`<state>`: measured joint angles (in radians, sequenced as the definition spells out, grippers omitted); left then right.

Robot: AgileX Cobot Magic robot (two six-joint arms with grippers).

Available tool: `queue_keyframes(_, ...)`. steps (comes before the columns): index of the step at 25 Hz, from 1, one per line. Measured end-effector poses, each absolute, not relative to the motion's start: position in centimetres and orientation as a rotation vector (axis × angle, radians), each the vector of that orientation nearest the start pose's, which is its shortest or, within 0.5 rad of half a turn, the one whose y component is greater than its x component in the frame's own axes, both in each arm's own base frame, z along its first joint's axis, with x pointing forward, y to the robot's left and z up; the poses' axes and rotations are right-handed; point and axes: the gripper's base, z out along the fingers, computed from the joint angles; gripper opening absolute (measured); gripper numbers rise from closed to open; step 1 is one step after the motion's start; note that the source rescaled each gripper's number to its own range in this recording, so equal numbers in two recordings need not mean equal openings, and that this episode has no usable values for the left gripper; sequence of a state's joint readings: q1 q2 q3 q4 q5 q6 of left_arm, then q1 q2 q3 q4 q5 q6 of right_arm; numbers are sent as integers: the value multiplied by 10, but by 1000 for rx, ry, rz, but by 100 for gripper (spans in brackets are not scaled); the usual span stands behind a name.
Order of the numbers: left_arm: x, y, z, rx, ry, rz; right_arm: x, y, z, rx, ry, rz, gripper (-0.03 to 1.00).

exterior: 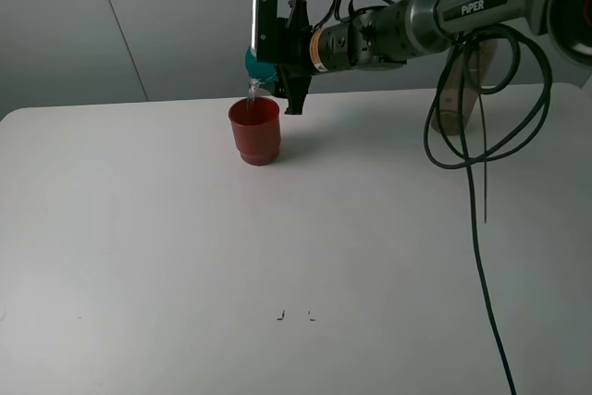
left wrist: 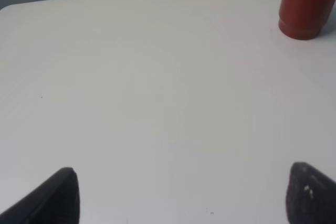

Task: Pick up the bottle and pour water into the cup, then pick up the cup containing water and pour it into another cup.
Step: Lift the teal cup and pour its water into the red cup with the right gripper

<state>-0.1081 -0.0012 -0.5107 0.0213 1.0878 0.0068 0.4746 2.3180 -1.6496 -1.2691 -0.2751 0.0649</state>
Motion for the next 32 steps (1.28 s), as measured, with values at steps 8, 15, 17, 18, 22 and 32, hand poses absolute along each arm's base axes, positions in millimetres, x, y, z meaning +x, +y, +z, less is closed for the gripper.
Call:
queue_keyframes(8, -7, 3, 278, 117, 2056, -37, 452, 257, 142, -1657, 1239, -226, 5)
queue_keyframes(15, -7, 3, 278, 117, 2056, -37, 453, 255, 142, -1680, 1223, -269, 5)
queue_keyframes(17, -7, 3, 278, 117, 2056, -37, 453, 255, 142, -1688, 1215, -277, 5)
queue_keyframes(18, -7, 3, 278, 117, 2056, -37, 453, 255, 142, -1689, 1213, -279, 5)
queue_keyframes(22, -7, 3, 278, 117, 2056, -37, 453, 255, 142, -1699, 1201, -288, 5)
queue_keyframes(32, -7, 3, 278, 117, 2056, -37, 454, 254, 141, -1744, 1165, -349, 5)
